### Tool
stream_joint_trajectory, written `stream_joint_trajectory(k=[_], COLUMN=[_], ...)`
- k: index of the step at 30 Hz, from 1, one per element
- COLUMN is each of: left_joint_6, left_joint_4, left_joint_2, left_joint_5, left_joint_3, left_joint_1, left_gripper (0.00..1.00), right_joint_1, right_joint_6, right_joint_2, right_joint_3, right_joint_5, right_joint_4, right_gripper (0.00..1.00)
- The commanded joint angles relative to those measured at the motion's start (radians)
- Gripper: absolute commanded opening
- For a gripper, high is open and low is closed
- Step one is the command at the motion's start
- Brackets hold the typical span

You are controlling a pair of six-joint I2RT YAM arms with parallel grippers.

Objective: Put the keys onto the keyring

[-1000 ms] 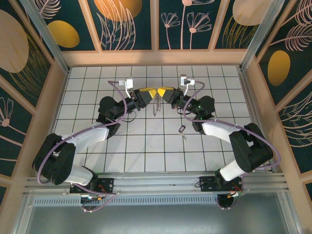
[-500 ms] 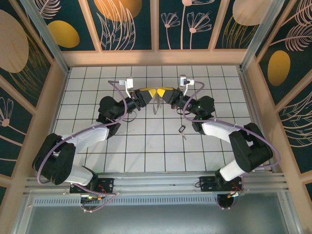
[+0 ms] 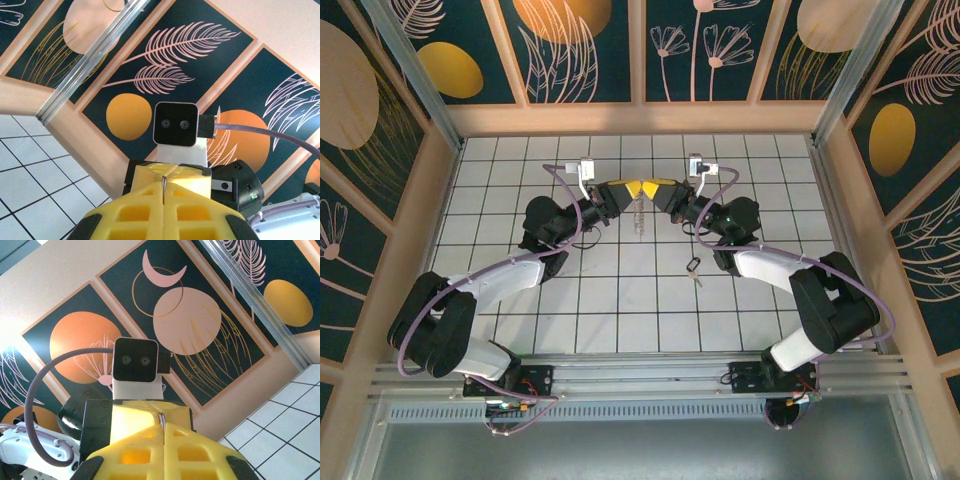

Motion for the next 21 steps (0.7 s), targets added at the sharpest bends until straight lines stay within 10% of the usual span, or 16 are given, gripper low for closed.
stream_joint_trajectory(k=[1, 8, 21], left_joint_6=[0.028, 0.176, 0.515], left_joint_4=[0.009, -0.168, -0.588], left_joint_2=[0.002, -0.028, 0.022], left_joint_5=[0.010, 0.022, 0.202], left_joint_3=[0.039, 0.085, 0.319], left_joint_1=[-0.015, -0.015, -0.015], left_gripper=[0.00, 0.00, 0.00], right_joint_1=[0.003, -0.097, -0.210], right_joint_6=[-0.029, -0.089, -0.192], right_joint_2=[0.000, -0.120, -0.258], right_joint_3=[0.039, 0.016, -0.064], right_joint_5=[-0.039, -0.051, -0.123], right_joint_4=[-0.004, -0.190, -0.364], right_gripper=[0.00, 0.49, 0.55])
